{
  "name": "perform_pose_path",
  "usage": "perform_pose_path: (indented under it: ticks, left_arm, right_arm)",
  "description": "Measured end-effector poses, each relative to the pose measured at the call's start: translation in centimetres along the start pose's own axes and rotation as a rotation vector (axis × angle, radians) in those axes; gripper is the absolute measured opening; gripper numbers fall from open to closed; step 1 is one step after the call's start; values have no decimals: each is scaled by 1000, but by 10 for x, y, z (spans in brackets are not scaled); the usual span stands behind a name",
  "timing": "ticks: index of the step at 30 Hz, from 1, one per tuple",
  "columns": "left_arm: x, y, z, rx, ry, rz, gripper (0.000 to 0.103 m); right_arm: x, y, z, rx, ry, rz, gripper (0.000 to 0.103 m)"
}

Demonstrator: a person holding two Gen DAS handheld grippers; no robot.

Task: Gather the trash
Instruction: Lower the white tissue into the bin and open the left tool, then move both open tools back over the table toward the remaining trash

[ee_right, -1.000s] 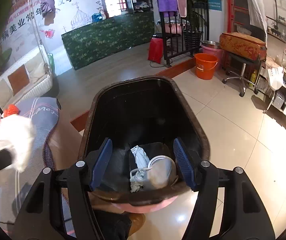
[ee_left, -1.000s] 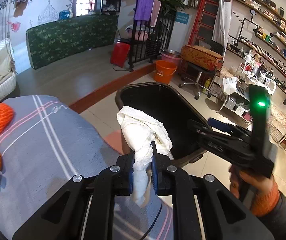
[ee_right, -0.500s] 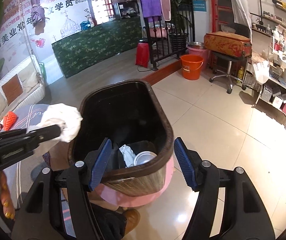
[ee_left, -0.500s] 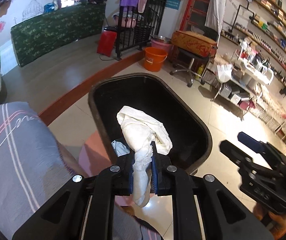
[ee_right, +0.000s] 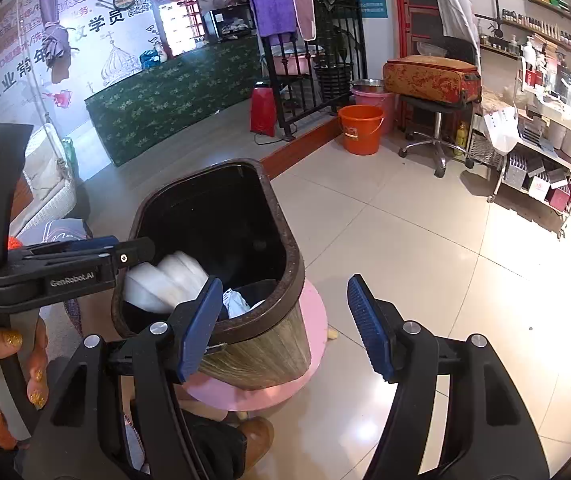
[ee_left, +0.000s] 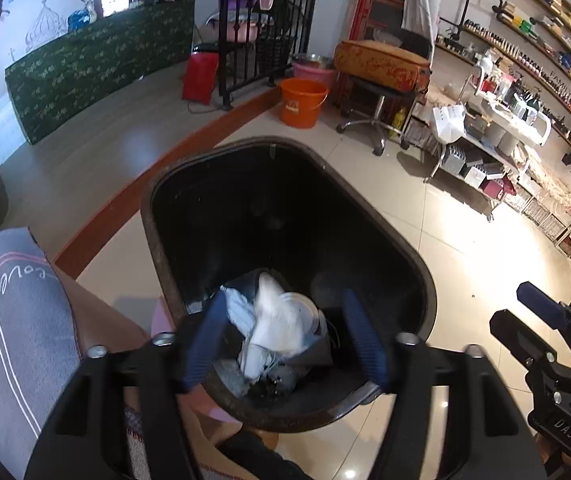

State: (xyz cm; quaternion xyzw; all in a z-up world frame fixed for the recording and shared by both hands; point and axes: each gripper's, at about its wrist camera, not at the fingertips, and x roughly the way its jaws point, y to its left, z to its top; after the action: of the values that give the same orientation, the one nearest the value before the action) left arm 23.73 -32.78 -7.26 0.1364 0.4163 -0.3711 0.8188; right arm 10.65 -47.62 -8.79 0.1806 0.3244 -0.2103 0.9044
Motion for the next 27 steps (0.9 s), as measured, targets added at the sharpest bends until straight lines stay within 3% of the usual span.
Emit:
perform_pose_path:
  ticks: [3,11,15,21,27]
  left_arm:
    - [-1,-2,2,0,-10,7,80]
    - [-12,4,-1,-31,-30,14,83]
    - [-30,14,-7,-54,-67,48,86]
    - [-65,52,-31,-163,-101,94,91]
    - [-112,98,-71,-266,-138,193,92]
  right_arm:
    - [2,0,0,0,4,-4,65]
    - [0,1,3,-5,2,2,66]
    - [-1,7,3,-13,-8,6,74]
    - [3,37,4,-55,10,81,79]
    - [9,107,-5,-167,63,235,79]
